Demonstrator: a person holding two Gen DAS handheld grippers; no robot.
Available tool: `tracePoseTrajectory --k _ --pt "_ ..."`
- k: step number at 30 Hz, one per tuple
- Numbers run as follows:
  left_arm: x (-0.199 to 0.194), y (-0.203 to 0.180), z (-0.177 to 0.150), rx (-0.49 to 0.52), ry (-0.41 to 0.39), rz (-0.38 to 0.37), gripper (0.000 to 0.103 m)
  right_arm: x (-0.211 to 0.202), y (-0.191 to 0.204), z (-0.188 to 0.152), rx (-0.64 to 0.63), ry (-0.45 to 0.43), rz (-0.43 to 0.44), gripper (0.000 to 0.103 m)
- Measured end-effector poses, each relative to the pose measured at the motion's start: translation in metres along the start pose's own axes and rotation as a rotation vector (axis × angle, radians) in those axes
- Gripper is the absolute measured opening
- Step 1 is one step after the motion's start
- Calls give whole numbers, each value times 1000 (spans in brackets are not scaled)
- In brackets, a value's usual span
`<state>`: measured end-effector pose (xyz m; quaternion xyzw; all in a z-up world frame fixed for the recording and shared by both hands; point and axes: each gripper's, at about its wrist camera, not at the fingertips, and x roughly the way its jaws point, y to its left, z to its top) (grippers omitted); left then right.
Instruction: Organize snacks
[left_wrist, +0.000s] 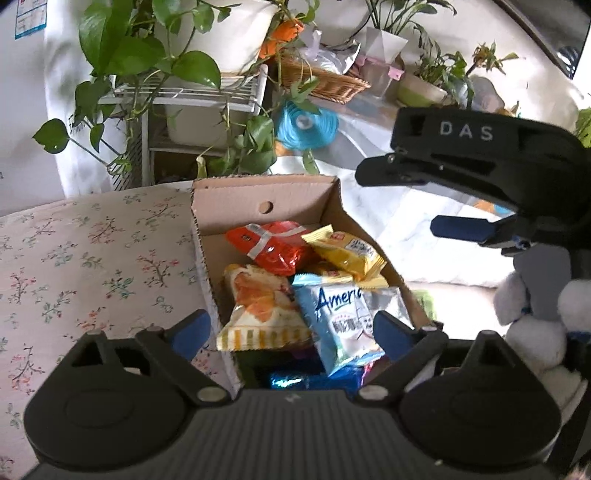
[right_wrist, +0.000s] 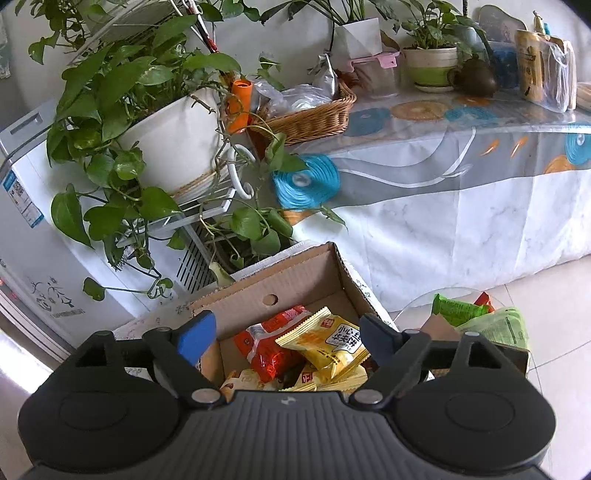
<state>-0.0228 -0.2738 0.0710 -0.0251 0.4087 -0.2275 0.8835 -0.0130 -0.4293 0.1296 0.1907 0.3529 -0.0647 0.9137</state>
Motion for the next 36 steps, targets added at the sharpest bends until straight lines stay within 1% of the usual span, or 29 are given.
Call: tracePoseTrajectory --k 5,13,20,24,27,33,36 --pt "-7 1 -3 13 8 38 95 -1 -1 -3 -1 6 -25 94" --pt "-16 10 -6 6 36 78 96 -5 1 -12 -28 23 -110 97" --pt "-22 22 -10 -10 52 109 96 -13 0 -23 -37 23 -158 101" --pt "-24 30 -10 -17 57 127 97 -16 0 -32 -60 33 -220 102" --pt "-26 35 -8 -36 57 140 99 -20 -2 -37 -60 41 -227 103" --pt "-26 41 -6 -53 64 177 99 -27 -3 -50 -83 61 -275 103" --pt "-25 40 -5 -53 73 199 100 -28 0 -54 -117 77 -291 103"
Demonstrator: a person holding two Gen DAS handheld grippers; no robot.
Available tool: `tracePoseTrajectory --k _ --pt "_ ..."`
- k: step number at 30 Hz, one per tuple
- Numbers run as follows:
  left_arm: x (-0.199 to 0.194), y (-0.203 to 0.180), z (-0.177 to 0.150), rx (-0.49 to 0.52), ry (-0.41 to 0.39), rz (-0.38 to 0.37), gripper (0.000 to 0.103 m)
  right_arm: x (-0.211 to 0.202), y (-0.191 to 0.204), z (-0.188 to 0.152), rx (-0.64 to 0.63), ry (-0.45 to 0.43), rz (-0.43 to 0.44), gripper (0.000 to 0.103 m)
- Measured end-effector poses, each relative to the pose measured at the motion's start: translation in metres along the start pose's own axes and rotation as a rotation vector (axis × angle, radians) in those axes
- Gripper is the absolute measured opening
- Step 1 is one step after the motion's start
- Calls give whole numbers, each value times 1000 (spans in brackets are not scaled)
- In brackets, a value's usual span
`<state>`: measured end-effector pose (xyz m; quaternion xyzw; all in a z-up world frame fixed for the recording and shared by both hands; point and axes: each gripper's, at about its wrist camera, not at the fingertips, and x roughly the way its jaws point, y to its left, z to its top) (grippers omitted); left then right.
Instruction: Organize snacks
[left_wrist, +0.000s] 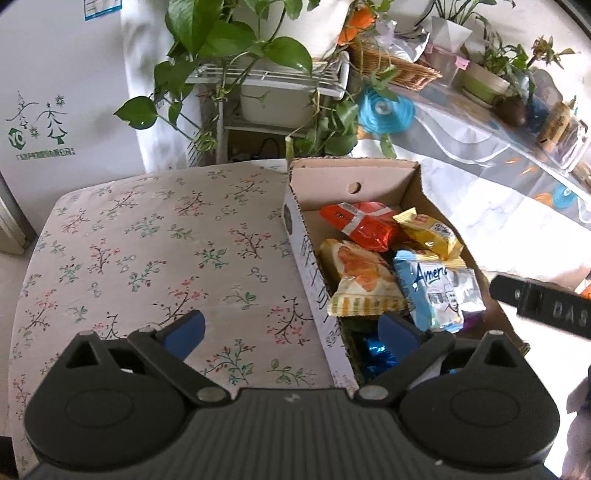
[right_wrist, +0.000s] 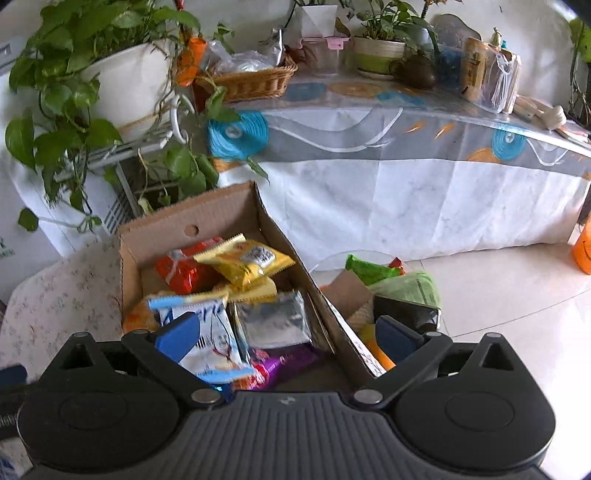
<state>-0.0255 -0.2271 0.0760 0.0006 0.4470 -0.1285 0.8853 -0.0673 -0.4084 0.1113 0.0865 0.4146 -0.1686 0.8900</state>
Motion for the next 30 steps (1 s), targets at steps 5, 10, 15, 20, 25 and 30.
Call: tracePoseTrajectory --k 5,10,15,20,25,30 --pt "3 -3 1 2 8 28 101 -1 7 -5 -55 11 -19 103" --pt "6 -5 3 12 17 47 101 1 7 -4 -58 21 -24 103" --pt "9 -10 5 25 20 57 101 2 8 -2 -46 26 -17 103" --pt "13 -13 6 47 26 72 101 4 11 -2 -48 37 -10 103" --pt "13 -15 7 69 20 89 101 5 12 -1 -47 35 -8 103" --pt "14 -16 9 88 17 103 102 6 13 -1 -42 38 -8 103"
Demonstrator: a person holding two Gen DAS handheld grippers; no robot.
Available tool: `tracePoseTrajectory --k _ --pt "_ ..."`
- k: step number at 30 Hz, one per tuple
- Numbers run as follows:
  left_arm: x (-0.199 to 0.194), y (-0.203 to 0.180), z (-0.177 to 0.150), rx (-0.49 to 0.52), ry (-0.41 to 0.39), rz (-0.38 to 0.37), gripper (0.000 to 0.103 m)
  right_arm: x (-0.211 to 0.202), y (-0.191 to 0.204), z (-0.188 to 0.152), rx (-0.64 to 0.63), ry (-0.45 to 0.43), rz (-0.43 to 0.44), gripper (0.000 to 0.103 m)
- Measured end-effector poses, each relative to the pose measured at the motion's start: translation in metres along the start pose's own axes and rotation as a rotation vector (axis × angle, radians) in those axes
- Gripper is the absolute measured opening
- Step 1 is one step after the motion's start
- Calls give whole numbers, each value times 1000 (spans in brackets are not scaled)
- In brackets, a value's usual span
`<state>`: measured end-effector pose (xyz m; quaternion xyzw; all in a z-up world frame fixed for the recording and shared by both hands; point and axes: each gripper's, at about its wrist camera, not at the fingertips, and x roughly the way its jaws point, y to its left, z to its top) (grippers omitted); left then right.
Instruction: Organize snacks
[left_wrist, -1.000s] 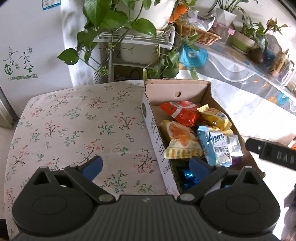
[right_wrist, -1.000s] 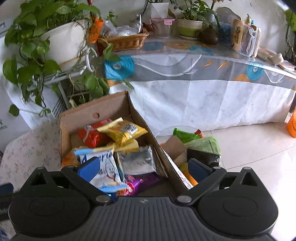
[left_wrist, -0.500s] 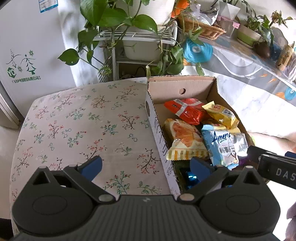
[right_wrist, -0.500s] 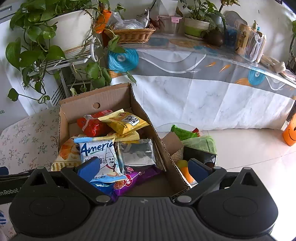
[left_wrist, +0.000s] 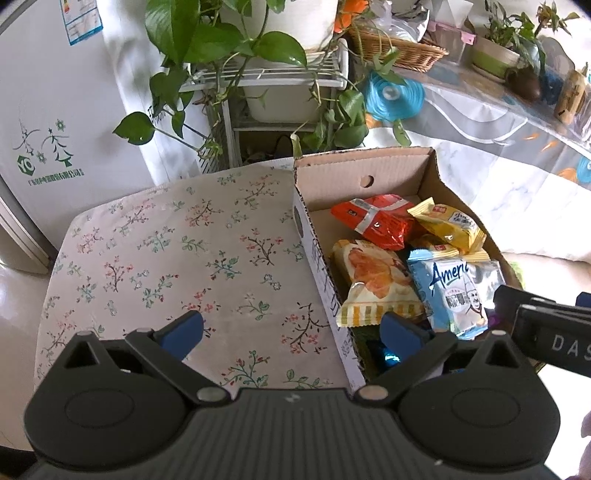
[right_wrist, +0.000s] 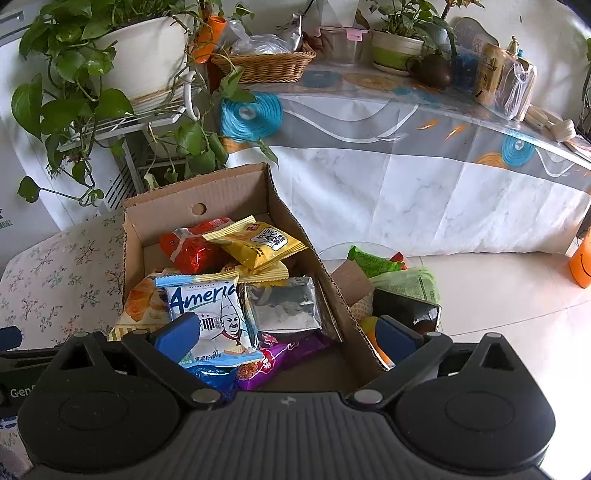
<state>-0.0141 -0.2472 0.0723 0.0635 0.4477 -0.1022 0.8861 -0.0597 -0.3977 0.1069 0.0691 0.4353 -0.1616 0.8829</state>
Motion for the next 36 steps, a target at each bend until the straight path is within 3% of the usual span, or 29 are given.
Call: tracePoseTrajectory --k 36 --pt "11 -7 15 58 10 78 101 9 9 4 -12 14 -53 103"
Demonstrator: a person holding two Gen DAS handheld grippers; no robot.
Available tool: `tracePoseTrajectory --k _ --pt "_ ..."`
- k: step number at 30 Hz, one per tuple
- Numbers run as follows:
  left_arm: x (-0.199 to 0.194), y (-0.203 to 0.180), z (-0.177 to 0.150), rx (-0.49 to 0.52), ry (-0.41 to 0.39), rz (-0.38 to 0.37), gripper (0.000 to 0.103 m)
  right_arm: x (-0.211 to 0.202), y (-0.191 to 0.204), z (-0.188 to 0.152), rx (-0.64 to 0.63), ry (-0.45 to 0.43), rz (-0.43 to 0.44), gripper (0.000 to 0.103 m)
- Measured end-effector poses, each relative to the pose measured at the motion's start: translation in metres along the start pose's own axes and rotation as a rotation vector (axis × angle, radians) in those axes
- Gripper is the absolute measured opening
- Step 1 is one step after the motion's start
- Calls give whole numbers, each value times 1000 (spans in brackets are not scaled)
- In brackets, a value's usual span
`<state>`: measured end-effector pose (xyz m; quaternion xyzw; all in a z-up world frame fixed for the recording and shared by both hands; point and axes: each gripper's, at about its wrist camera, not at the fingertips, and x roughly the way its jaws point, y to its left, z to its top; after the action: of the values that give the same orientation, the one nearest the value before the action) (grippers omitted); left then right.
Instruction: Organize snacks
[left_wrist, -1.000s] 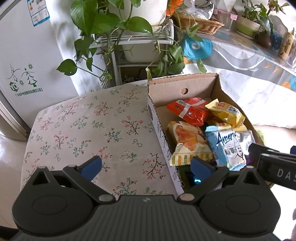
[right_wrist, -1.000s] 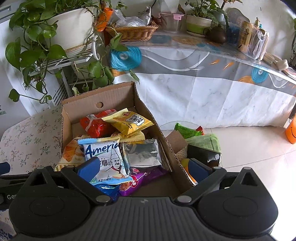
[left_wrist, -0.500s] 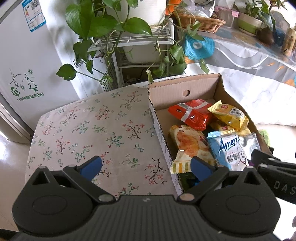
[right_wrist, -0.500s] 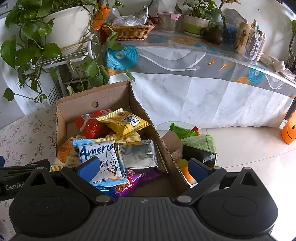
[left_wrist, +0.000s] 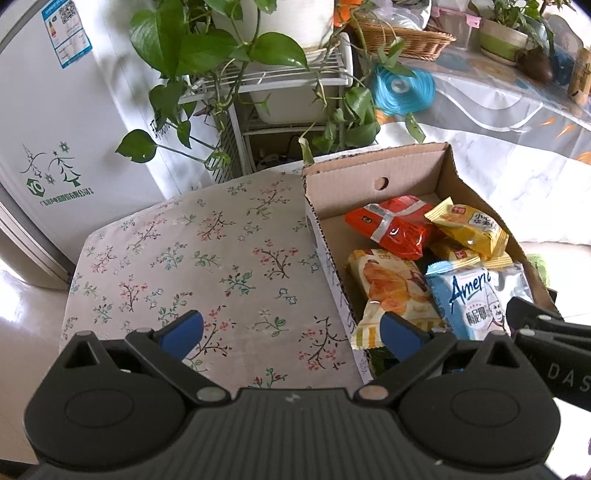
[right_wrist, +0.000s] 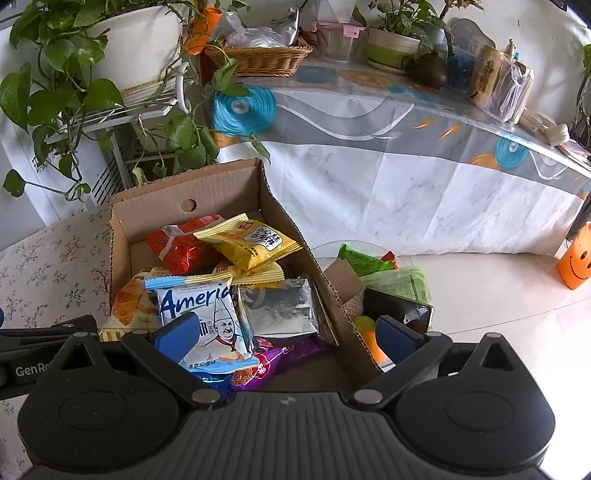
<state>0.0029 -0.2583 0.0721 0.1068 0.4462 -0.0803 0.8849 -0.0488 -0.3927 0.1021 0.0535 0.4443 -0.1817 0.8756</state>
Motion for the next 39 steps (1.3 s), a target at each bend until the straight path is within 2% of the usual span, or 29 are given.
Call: tracePoseTrajectory --k 24,33,39 --pt "3 6 2 54 -20 32 100 5 11 0 16 28 24 103" --pt "5 21 -2 52 -20 44 100 8 24 -1 -3 44 62 103" --pt "8 44 -9 28 -3 30 100 7 42 -2 -49 38 93 103"
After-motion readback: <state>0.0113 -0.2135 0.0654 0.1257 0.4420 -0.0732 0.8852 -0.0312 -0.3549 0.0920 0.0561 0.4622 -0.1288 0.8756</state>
